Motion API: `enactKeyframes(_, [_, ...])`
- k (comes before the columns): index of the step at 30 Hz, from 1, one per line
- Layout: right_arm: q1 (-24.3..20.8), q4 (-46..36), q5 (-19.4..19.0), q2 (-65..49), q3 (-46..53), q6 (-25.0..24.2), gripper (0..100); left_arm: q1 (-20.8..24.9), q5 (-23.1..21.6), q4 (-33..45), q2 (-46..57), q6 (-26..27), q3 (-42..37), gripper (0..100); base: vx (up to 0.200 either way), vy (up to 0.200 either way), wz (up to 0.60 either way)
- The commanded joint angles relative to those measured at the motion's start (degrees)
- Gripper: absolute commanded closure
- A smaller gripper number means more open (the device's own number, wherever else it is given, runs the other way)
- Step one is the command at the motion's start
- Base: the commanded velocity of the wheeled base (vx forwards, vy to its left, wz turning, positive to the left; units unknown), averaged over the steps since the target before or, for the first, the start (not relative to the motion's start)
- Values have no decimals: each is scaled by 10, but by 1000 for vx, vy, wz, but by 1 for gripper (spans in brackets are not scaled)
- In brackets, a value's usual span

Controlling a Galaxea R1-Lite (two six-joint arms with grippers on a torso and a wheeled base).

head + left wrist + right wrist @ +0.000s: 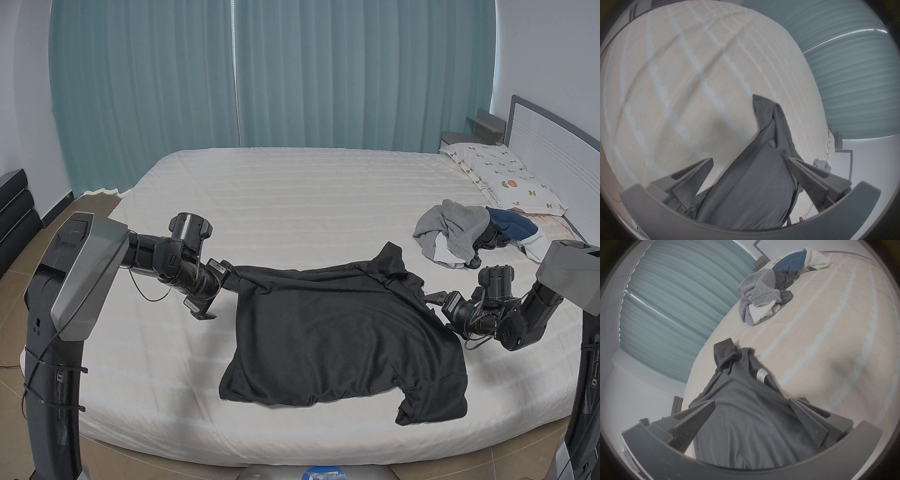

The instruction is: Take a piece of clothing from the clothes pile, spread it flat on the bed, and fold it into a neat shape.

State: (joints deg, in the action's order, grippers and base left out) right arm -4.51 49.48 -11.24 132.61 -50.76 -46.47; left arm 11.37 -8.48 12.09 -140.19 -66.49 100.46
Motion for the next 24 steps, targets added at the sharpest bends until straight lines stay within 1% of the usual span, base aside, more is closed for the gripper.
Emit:
enactKeyframes(1, [19,36,-41,-104,141,-2,0,18,-40,-102,128,0,-208,0,0,0,0])
enactKeyframes(4, [28,40,-48,-117,185,6,0,43,-36,-179,165,-1,-310,0,0,0,0])
enactKeyframes(5, [29,40,-49,-117,187,7,0,44,-36,-182,166,-1,-316,0,0,0,0])
enactKeyframes(6, [36,43,-65,-117,218,30,0,58,-37,-220,183,-7,-370,0,0,0,0])
enactKeyframes(8, [54,57,-95,-115,249,60,0,72,-41,-266,194,-9,-425,0,0,0,0])
enactKeyframes(9, [56,59,-99,-115,251,62,0,73,-41,-269,194,-9,-429,0,0,0,0])
enactKeyframes(10, [71,83,-141,-116,276,68,0,85,-37,-320,195,-10,-476,0,0,0,0])
enactKeyframes(11, [80,98,-164,-114,291,68,0,89,-36,-350,194,-10,-499,0,0,0,0])
enactKeyframes(12, [85,104,-173,-113,298,68,0,90,-36,-363,193,-11,-509,0,0,0,0])
enactKeyframes(13, [94,124,-198,-108,315,72,0,94,-36,-402,190,-16,-539,0,0,0,0])
enactKeyframes(16, [96,153,-205,-95,336,76,0,95,-36,-483,194,-36,-590,0,0,0,0])
enactKeyframes(18, [94,159,-206,-95,348,76,0,95,-38,-532,203,-37,-628,0,0,0,0])
enactKeyframes(20, [92,160,-210,-93,361,77,0,97,-37,-561,203,-34,-656,0,-200,0,0])
enactKeyframes(24, [80,161,-213,-80,363,75,0,103,-36,-585,201,-35,-673,0,-200,0,0])
